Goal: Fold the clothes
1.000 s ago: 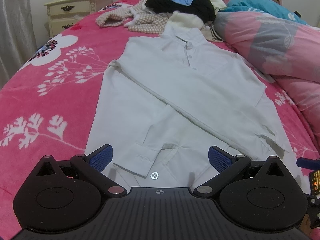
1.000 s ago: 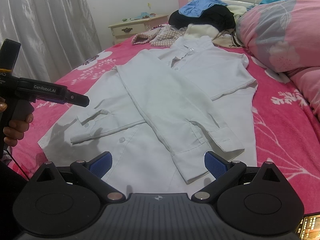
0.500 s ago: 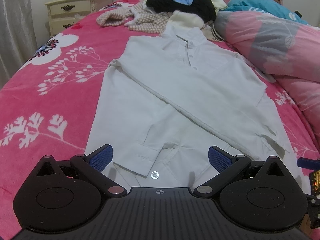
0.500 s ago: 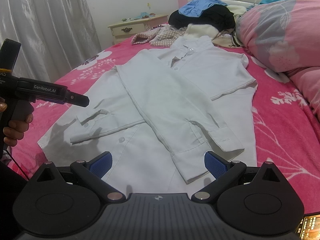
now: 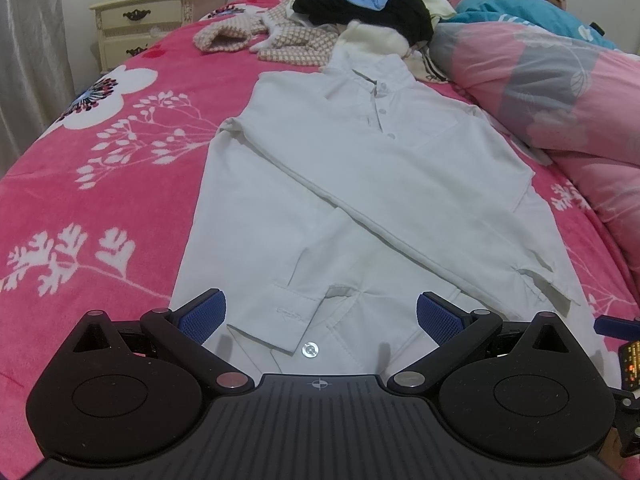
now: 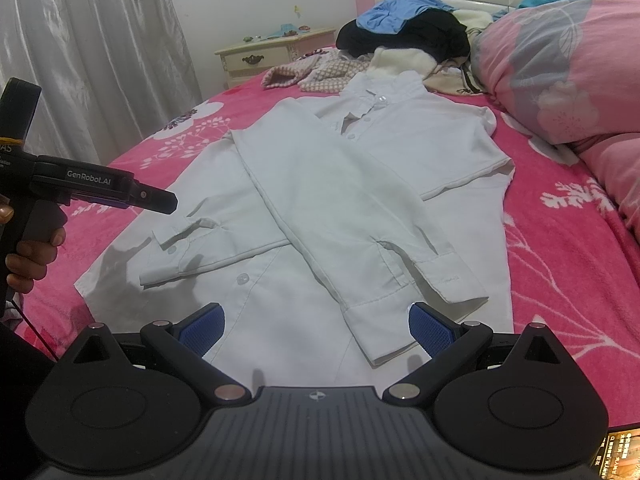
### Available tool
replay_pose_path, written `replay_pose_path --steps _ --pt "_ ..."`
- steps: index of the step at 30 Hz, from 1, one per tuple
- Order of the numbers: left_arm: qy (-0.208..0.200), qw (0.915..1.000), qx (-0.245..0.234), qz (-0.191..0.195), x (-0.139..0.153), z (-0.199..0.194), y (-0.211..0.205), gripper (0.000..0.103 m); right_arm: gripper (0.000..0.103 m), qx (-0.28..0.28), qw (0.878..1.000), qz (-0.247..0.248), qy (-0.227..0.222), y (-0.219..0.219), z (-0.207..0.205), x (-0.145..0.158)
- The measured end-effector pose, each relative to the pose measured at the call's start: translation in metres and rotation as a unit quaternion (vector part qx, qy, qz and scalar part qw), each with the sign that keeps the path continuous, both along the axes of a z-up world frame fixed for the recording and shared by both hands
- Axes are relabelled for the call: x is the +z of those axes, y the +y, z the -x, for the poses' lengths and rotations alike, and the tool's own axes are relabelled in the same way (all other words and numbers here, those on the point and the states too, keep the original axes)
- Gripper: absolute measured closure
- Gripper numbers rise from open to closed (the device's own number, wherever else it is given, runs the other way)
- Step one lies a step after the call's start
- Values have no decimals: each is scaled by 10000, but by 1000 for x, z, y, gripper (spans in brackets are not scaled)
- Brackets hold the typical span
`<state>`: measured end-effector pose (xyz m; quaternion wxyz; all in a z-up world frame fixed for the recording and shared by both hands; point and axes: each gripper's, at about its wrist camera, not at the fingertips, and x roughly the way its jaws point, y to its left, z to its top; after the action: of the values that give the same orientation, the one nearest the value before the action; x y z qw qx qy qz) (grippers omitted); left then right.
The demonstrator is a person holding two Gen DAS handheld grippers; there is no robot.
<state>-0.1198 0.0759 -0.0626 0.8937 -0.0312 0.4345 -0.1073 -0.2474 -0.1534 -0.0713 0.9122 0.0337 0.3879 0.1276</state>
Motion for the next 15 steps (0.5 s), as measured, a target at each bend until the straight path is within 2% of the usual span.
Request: replay_pose_path --steps 15 --pt "-73 10000 30 35 3 -4 1 0 2 -33 10000 20 9 1 0 -1"
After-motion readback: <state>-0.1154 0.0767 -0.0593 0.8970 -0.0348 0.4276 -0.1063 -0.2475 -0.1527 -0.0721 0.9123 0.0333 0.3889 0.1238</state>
